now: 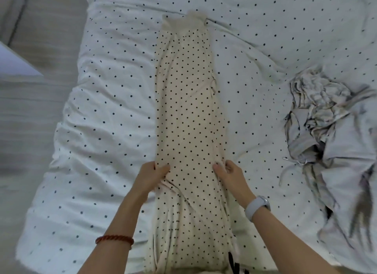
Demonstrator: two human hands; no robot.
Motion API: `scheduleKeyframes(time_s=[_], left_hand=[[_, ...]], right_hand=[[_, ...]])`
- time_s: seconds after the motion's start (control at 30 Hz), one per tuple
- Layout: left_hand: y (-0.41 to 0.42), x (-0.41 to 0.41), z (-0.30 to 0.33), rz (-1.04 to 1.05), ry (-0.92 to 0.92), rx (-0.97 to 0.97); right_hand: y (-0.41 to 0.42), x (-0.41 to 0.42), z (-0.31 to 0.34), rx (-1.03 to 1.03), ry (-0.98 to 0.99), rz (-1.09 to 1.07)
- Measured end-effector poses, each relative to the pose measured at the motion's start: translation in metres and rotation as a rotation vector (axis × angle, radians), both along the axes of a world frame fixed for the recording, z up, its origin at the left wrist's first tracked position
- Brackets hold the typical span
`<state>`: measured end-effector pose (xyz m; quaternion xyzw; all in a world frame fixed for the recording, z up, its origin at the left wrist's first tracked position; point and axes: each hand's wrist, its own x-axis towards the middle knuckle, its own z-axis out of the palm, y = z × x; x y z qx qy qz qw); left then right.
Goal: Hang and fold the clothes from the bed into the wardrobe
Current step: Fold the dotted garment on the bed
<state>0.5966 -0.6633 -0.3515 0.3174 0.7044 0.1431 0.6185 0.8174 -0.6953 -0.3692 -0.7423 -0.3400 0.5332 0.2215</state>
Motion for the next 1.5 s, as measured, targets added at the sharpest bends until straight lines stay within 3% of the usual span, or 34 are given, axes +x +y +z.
scheduleKeyframes(time_s=[0.07,0.17,0.33,0.57,0.73,0.93,1.07,1.23,1.5], left_hand=[[-0.015,-0.004,-0.002,0.055,0.088,0.093],[-0.034,0.0,0.0,0.051,0.021,0.11],[-0.052,0.007,0.0,-0.031,-0.013,0.19],[-0.091,0.006,-0.007,0.031,0.029,0.229],[-0.127,0.007,-0.013,-0.011,0.022,0.266],[-0.197,-0.008,-0.023,-0.171,-0.074,0.054],[-0.229,-0.028,-0.037,-0.037,-0.112,0.051],[-0.272,-0.043,-0.051,0.284,-0.184,0.019],[-0.322,-0.028,-0.066,0.196,-0.072,-0.062]], right_hand=[[-0.017,0.002,-0.002,-0.05,0.079,0.008],[-0.051,-0.004,0.0,-0.11,0.206,0.06],[-0.104,-0.013,-0.008,-0.162,0.228,0.118],[-0.177,-0.013,-0.025,-0.2,0.268,0.04],[-0.201,-0.011,-0.024,-0.065,0.245,0.034],[-0.248,-0.012,-0.024,-0.103,0.269,0.066],[-0.262,-0.01,-0.031,-0.203,0.258,0.081],[-0.296,-0.012,-0.034,-0.29,0.243,0.105],[-0.347,-0.014,-0.039,-0.349,0.184,0.144]])
